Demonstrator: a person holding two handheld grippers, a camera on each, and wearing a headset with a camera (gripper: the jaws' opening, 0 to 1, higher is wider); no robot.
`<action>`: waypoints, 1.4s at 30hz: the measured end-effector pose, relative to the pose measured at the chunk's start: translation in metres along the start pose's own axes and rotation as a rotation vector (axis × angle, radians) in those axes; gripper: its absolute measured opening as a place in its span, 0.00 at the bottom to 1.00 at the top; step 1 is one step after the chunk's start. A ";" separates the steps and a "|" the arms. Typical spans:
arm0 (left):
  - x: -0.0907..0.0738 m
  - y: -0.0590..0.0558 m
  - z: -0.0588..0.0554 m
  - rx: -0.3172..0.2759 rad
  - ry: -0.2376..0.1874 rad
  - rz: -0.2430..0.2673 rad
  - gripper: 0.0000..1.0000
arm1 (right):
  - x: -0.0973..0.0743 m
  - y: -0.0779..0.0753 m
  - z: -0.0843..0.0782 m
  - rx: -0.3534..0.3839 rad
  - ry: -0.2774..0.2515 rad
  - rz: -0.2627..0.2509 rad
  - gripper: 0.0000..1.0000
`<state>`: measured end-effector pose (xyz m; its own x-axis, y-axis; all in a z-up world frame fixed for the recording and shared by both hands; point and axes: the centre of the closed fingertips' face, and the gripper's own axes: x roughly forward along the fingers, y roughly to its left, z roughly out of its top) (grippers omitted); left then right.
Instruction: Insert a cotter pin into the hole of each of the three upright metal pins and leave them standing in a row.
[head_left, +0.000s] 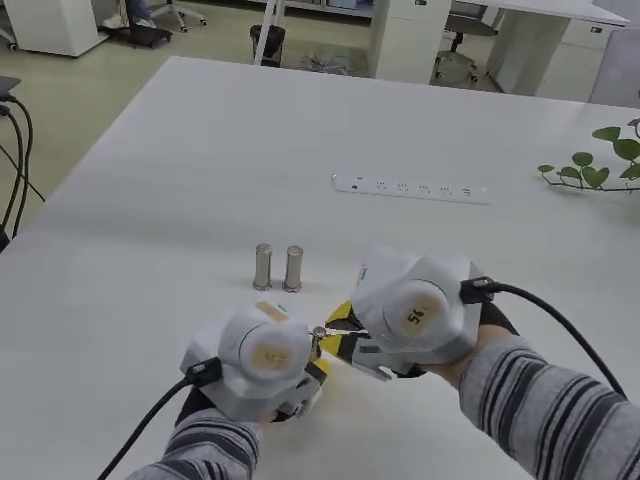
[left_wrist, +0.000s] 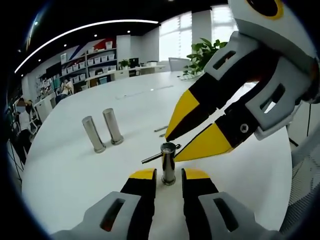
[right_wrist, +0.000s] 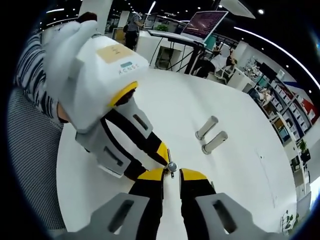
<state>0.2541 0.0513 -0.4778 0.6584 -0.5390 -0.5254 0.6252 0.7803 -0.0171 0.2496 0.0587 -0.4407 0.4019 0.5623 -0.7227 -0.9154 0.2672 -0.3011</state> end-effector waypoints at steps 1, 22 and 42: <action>0.000 0.000 0.001 -0.003 0.000 -0.003 0.21 | 0.002 0.000 0.000 0.015 0.000 0.011 0.07; -0.026 0.015 0.023 0.027 -0.021 -0.022 0.59 | 0.020 -0.007 0.010 0.194 0.011 0.075 0.04; -0.050 0.048 0.032 0.009 -0.029 0.046 0.70 | 0.057 -0.026 0.048 0.364 0.034 0.082 0.04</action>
<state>0.2646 0.1050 -0.4255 0.6981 -0.5119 -0.5006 0.5979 0.8015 0.0142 0.2980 0.1213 -0.4446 0.3209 0.5690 -0.7571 -0.8736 0.4866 -0.0045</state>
